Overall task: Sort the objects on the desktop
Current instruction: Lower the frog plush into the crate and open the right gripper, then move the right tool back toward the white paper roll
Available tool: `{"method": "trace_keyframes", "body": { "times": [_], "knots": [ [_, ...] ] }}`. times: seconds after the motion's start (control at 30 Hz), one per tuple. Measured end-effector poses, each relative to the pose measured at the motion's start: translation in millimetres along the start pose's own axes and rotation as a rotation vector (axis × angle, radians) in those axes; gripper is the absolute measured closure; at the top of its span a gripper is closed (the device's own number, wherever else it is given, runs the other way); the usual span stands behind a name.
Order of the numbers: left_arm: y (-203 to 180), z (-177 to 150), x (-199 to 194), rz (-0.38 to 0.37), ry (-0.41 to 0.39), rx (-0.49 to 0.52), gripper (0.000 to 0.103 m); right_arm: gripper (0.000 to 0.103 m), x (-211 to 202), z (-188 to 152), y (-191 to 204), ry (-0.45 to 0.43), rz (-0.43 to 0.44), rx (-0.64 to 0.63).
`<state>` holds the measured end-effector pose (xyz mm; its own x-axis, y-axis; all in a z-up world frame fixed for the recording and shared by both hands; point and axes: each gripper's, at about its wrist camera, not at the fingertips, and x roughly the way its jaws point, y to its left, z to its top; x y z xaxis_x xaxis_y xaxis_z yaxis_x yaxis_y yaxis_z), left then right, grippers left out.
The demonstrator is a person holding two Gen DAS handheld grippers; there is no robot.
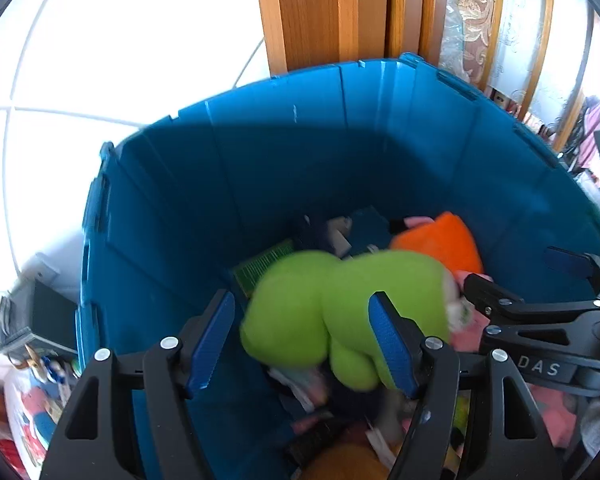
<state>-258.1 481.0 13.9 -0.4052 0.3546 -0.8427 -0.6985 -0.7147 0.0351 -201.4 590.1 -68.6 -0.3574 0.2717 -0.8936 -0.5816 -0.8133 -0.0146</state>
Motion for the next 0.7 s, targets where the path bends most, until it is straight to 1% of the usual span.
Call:
{"method": "trace_keyframes", "body": {
  "times": [0.03, 0.1, 0.2, 0.3, 0.5, 0.57, 0.6, 0.63, 0.7],
  "knots": [
    [0.2, -2.6, -4.2, -0.010, 0.007, -0.002, 0.034, 0.000, -5.9, -2.6, -0.2, -0.002, -0.010, -0.013],
    [-2.1, -9.3, -15.4, -0.001, 0.009, 0.013, 0.034, 0.000, -18.7, -8.5, 0.1, -0.010, -0.023, -0.030],
    [-7.1, -22.8, -40.9, 0.020, -0.038, 0.050, 0.034, 0.000, -41.4, -18.6, 2.4, -0.030, -0.025, -0.046],
    [-5.5, -39.6, -70.6, 0.004, -0.074, 0.062, 0.034, 0.000, -69.3, -30.2, 10.8, -0.065, -0.022, -0.074],
    [16.5, -81.1, -135.7, -0.022, -0.181, 0.023, 0.034, 0.000, -126.6, -62.9, 32.8, -0.130, -0.002, -0.126],
    [28.3, -99.0, -154.6, -0.023, -0.217, -0.001, 0.031, 0.000, -144.1, -75.7, 42.8, -0.151, 0.013, -0.146],
    [35.5, -108.6, -162.7, -0.017, -0.232, -0.019, 0.023, 0.000, -151.6, -81.3, 49.2, -0.162, 0.019, -0.156],
    [43.9, -119.3, -170.8, -0.012, -0.250, -0.039, 0.020, 0.000, -160.1, -88.6, 55.3, -0.178, 0.024, -0.164],
    [59.9, -139.9, -185.0, -0.010, -0.280, -0.069, 0.020, 0.000, -177.3, -104.0, 69.2, -0.216, 0.053, -0.180]
  ]
}}
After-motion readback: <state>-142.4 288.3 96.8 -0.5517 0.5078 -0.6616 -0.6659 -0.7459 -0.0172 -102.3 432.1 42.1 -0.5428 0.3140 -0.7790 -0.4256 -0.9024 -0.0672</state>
